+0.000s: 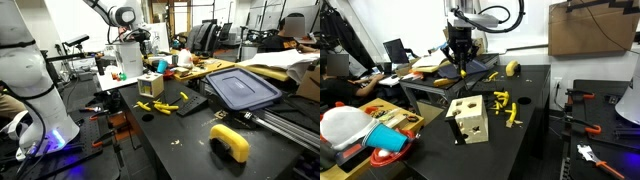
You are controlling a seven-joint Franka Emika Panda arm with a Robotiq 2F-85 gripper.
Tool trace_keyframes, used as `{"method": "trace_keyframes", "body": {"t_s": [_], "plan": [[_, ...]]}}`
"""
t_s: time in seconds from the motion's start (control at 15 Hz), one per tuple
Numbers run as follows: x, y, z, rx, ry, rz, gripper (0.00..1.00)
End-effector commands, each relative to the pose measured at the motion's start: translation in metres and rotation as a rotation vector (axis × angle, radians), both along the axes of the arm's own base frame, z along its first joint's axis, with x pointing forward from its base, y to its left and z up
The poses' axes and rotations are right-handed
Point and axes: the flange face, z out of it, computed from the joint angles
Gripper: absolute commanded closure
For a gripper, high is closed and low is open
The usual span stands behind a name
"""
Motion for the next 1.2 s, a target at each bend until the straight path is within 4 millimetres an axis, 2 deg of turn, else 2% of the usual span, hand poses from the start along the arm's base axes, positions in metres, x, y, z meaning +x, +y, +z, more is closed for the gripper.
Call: {"method": "trace_keyframes", "body": {"t_s": [0.0, 0.4, 0.73, 0.93, 1.13], "plan": [[-0.018, -0.026, -0.005, 0.028, -0.027, -0.194, 0.96], [-0.035, -0.082, -0.044, 0.069, -0.031, -0.444, 0.96], [-0.042, -0.13, -0.071, 0.027, -0.033, -0.559, 0.96], [-0.042, -0.153, -0.072, 0.005, -0.032, -0.621, 0.96], [-0.034, -0.167, -0.068, -0.007, -0.051, -0.657, 0.96]]}}
